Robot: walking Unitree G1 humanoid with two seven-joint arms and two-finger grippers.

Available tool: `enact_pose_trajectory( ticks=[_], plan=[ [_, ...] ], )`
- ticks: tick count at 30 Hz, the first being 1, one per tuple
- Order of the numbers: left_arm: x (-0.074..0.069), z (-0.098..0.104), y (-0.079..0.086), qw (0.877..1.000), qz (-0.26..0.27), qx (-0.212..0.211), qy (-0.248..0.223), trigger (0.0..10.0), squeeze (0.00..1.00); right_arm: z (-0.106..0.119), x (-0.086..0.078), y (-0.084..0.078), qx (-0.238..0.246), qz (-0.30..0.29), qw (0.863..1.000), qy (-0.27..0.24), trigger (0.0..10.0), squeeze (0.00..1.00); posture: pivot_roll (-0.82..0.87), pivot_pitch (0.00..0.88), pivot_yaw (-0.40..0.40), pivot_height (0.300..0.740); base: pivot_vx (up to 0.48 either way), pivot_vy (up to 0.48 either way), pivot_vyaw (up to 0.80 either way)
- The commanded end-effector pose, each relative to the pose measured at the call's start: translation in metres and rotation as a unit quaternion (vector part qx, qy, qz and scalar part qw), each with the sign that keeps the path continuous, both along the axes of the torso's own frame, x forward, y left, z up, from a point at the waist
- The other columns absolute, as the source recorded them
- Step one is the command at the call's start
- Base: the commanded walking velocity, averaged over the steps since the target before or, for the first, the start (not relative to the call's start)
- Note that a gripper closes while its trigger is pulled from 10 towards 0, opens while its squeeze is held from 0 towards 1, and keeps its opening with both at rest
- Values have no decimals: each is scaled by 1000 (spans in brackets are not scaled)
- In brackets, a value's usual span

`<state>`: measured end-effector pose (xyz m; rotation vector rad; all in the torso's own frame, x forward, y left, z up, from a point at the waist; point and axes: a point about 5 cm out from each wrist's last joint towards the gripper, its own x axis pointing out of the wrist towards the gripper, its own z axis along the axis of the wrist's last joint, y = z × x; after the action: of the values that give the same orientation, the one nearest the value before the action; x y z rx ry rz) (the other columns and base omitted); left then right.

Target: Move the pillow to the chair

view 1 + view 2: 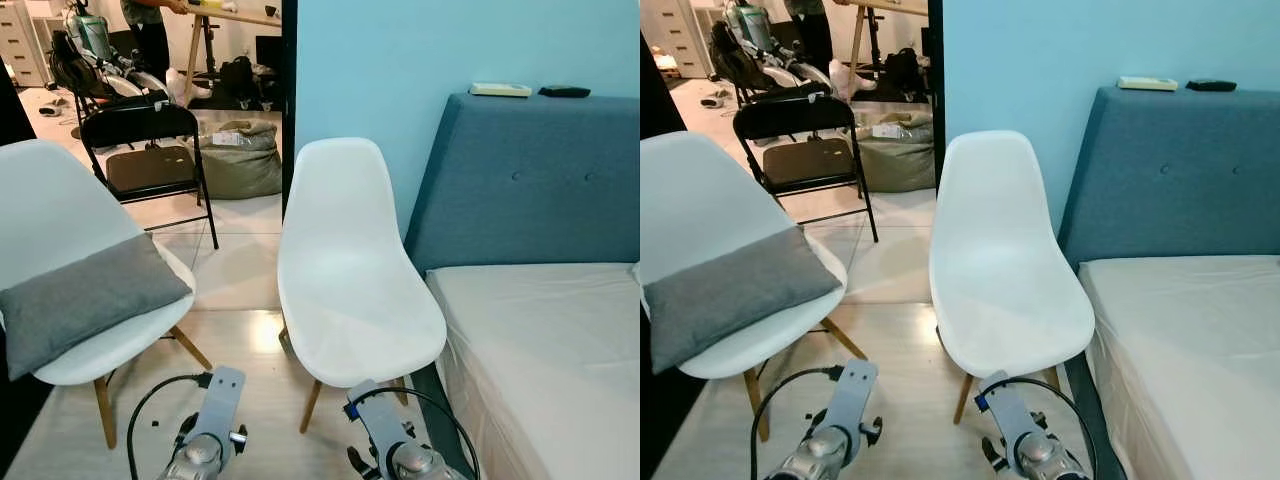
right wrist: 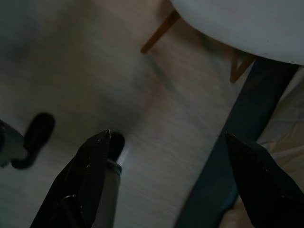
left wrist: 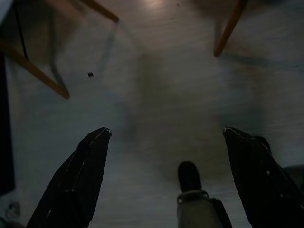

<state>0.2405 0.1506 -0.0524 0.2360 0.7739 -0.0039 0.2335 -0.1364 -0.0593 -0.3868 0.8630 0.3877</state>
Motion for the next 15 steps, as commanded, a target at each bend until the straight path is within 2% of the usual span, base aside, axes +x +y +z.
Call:
enact_pose_trajectory(
  ticks=[1, 6, 15],
  plan=[
    [-6, -4, -3, 1000, 14, -10, 7, 10000, 0, -5, -8, -2, -6, 5, 1000, 14, 10000, 0, 87, 44, -92, 740, 0, 0, 0],
    [-6, -4, -5, 1000, 16, -14, 5, 10000, 0, -7, -11, -4, -8, 2, 1000, 16, 10000, 0, 83, 70, -92, 740, 0, 0, 0],
    [-6, -3, -1, 1000, 4, -11, 7, 10000, 0, -11, -18, -3, -1, -16, 1000, 19, 10000, 0, 77, 83, -31, 740, 0, 0, 0]
  ],
)
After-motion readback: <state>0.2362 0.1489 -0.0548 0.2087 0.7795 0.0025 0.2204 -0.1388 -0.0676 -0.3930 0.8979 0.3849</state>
